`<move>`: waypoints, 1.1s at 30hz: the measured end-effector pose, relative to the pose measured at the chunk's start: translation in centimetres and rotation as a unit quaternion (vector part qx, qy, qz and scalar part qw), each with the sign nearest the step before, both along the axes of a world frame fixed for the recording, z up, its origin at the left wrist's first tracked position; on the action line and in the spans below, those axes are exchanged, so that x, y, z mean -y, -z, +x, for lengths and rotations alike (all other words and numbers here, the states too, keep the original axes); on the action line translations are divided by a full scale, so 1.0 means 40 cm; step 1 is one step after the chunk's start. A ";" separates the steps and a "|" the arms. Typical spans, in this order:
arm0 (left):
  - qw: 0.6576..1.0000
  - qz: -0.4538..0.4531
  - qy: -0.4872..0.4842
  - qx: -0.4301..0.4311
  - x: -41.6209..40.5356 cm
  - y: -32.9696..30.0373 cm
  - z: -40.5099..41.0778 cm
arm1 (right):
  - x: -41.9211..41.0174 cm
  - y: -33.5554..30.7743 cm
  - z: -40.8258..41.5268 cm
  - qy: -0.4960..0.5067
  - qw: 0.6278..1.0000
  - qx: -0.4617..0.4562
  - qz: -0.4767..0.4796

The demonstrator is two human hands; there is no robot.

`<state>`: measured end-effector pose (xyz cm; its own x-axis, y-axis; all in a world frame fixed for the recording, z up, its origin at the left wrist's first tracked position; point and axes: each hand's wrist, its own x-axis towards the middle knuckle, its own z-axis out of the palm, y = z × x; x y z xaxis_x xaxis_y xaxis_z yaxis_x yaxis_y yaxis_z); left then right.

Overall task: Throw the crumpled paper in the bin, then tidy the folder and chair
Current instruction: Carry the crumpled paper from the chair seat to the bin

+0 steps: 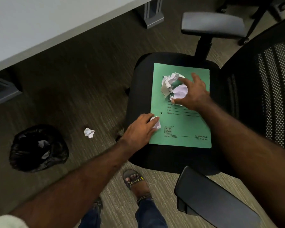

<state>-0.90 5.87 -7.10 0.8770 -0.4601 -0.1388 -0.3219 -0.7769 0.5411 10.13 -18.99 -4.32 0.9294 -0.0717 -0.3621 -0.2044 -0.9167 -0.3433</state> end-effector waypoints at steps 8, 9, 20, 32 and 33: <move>1.000 -0.023 -0.009 -0.014 -0.002 0.002 0.000 | 0.001 0.048 -0.010 -0.017 0.999 0.026 -0.011; 0.999 -0.028 -0.013 -0.015 -0.003 0.001 0.000 | 0.001 0.054 -0.016 -0.015 0.999 0.035 -0.013; 0.993 -0.105 -0.012 -0.055 -0.036 0.008 0.007 | 0.001 0.060 -0.110 0.047 0.998 0.038 -0.034; 0.975 -0.202 -0.088 -0.027 -0.143 0.035 -0.011 | -0.038 -0.072 -0.198 0.105 0.994 0.030 0.009; 0.972 -0.212 -0.102 -0.026 -0.162 0.042 -0.013 | -0.050 -0.093 -0.198 0.108 0.994 0.030 0.016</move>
